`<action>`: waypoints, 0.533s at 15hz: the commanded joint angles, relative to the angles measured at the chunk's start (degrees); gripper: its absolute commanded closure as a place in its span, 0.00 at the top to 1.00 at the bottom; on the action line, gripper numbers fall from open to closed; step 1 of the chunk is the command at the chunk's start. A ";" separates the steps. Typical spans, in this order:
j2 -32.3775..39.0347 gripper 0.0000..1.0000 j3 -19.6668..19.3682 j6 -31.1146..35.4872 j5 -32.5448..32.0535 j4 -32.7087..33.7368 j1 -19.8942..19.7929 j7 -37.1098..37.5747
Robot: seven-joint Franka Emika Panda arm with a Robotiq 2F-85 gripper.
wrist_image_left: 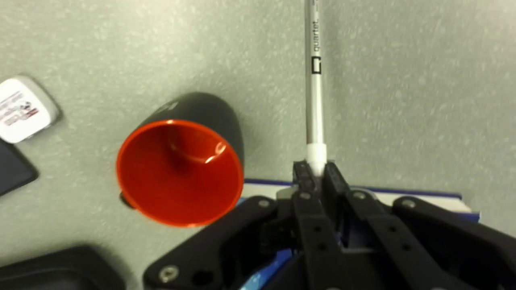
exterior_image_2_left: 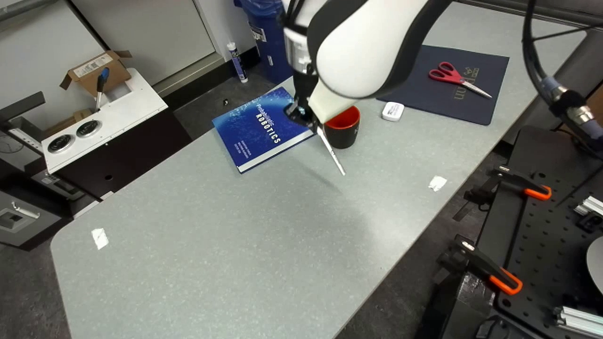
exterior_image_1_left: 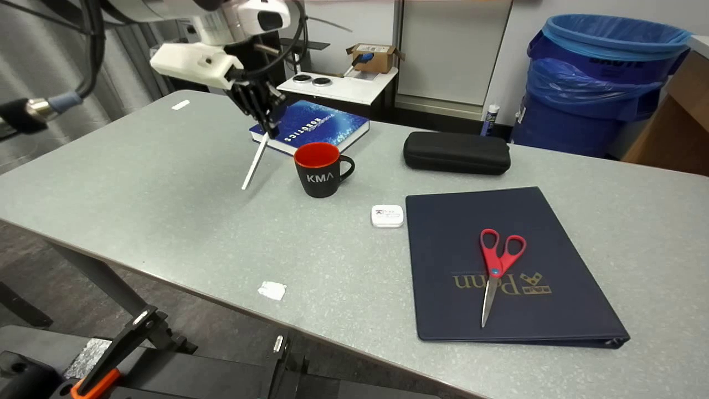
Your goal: Remove the thing from the mug and put it on the table
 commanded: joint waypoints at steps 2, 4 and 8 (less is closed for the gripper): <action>12.84 0.03 1.07 -6.49 1.46 12.03 -0.03 -5.97; 15.95 0.03 0.49 -8.63 1.13 15.65 0.36 -6.88; 18.61 0.51 -1.42 -8.88 -0.66 19.44 2.11 -6.65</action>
